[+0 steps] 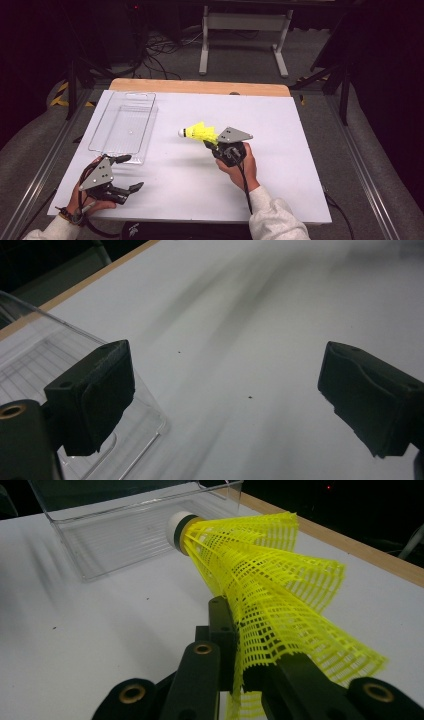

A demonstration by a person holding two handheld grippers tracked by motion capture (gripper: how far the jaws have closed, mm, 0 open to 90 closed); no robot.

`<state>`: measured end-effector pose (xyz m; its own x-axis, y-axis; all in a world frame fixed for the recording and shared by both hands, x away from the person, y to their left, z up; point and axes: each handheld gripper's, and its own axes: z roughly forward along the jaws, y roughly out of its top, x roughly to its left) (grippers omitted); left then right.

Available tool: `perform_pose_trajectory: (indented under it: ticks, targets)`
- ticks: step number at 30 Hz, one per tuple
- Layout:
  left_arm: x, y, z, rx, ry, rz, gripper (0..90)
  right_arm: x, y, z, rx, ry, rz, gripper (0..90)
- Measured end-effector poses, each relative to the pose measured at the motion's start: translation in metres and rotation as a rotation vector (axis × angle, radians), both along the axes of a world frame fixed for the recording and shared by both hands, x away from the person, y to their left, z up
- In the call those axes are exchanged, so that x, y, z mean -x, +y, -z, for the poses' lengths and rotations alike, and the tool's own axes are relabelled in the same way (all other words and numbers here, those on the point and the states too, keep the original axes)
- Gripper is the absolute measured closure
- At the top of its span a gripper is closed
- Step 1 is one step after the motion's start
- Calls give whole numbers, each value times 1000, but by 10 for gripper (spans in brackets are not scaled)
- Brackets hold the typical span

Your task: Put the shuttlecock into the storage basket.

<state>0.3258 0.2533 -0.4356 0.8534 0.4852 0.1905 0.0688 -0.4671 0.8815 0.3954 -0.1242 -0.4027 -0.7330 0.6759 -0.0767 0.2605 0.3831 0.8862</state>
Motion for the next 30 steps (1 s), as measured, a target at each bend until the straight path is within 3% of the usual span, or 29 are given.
perform_pose_trajectory:
  ticks: [30]
  targets:
    - [0,1,0,11,1,5,82,-11,14,-20,-4,-32,-21,878]
